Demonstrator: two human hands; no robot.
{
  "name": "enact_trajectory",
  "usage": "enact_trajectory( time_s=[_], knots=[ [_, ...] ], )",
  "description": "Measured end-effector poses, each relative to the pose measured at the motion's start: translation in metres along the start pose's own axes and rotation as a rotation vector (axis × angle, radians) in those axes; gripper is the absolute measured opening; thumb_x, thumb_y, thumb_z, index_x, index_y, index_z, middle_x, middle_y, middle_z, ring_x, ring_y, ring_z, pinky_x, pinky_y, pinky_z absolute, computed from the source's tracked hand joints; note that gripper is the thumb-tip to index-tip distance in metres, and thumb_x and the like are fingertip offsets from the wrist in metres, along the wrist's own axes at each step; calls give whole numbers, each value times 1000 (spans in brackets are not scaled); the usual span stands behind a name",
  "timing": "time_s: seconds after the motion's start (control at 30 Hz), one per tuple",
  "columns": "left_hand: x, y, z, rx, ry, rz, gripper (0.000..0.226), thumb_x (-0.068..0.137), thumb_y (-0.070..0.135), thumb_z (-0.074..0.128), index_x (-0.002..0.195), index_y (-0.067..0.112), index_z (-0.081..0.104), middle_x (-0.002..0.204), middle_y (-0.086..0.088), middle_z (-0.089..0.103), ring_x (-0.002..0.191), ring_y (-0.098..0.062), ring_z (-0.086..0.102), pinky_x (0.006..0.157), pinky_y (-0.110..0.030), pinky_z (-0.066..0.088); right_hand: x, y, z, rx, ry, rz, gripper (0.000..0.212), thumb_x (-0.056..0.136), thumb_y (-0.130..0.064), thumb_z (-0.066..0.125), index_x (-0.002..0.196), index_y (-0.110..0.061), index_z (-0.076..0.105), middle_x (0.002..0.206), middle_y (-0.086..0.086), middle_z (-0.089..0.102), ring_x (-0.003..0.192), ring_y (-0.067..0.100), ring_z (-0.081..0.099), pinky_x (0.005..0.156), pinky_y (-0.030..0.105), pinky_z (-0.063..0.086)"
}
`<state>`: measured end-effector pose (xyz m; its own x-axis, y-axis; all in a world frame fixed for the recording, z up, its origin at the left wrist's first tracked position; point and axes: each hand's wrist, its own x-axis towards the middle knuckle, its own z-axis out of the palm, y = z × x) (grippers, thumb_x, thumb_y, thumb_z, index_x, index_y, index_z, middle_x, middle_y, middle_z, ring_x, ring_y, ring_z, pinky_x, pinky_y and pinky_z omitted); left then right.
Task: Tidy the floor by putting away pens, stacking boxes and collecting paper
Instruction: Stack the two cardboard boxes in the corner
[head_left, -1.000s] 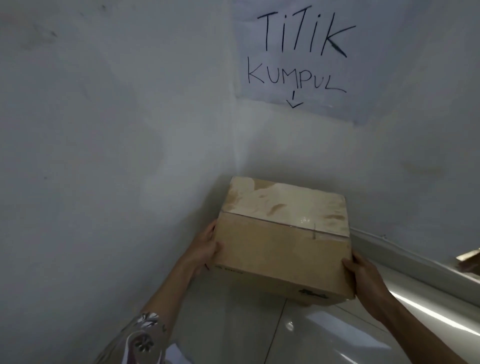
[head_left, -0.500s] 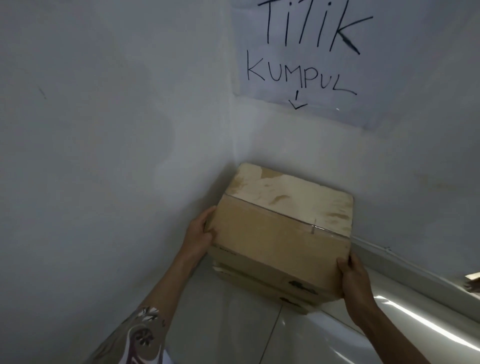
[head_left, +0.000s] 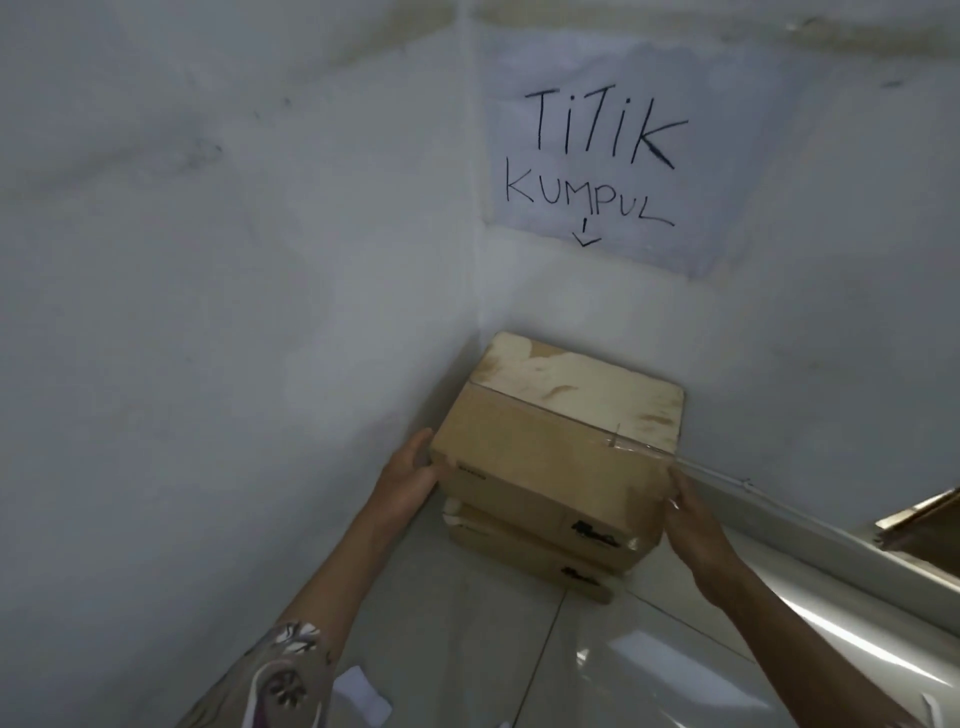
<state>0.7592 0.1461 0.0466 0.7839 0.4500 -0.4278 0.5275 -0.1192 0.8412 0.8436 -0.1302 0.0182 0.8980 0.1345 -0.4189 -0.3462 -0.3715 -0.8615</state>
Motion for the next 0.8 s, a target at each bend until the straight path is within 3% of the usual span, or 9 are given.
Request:
enact_trajectory(
  time_s=[0.17,0.33,0.6,0.8],
  knots=[
    [-69,3,-20,19,16,5,62,89,33,57,144,18,31,153,-2,27,141,-19,26,108,-28,25,-58,-24,-4,35,-17,-18,49,97,-16,42,144,-19,30,151,3,30,137,23,31,112,39,28],
    [-147,14,-35,25,9,38,60,90,33,57,142,16,33,151,-6,31,138,-22,31,111,-34,28,-132,-51,-16,66,-45,-52,46,95,-22,48,140,-19,38,147,4,39,130,23,41,108,43,36],
    [-264,-8,-59,-51,12,-60,54,90,33,56,137,12,40,142,-11,43,128,-26,44,104,-37,37,-252,-64,-11,33,-131,-53,36,92,-17,53,128,-10,50,129,9,51,117,25,49,101,44,42],
    [-304,-88,-65,-102,81,-176,40,89,19,58,128,7,50,131,-15,52,119,-28,51,85,-29,39,-284,-5,37,-47,-206,-7,31,91,-13,55,121,-7,54,117,12,56,101,21,53,94,41,46]
  ],
)
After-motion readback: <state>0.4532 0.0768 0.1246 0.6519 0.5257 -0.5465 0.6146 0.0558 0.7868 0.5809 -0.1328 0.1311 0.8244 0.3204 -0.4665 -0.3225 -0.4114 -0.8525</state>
